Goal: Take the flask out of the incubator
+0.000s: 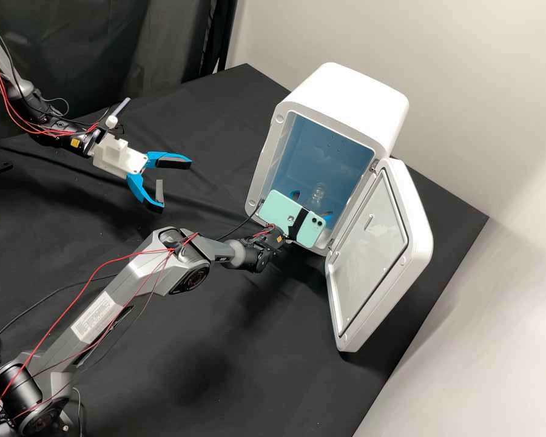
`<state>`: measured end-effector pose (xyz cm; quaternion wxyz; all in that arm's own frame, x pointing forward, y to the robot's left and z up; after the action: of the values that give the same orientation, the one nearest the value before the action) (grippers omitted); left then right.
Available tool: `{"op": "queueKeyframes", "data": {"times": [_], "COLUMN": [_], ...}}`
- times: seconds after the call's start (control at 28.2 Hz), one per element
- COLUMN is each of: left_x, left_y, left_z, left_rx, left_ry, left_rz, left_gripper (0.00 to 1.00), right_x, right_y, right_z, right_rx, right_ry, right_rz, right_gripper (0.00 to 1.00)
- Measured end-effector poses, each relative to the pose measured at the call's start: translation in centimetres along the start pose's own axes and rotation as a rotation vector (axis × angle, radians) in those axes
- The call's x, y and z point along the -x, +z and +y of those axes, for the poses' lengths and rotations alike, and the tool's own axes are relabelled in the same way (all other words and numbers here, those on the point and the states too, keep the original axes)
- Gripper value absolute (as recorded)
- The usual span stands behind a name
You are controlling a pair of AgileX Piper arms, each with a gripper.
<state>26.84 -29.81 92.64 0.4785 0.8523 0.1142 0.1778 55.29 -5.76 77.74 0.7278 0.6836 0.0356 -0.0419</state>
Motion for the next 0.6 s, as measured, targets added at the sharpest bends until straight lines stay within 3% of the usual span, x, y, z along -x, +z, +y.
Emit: {"op": "queueKeyframes", "data": {"times": [0.6], "left_x": [0.00], "left_y": [0.00], "left_z": [0.00], "left_rx": [0.000], "left_ry": [0.000], "left_rz": [0.000], "left_gripper": [1.00], "right_x": [0.33], "right_y": [0.24], "right_z": [-0.47], "right_rx": [-0.004], "right_ry": [0.002], "right_rz": [0.013], "right_gripper": [0.00]}}
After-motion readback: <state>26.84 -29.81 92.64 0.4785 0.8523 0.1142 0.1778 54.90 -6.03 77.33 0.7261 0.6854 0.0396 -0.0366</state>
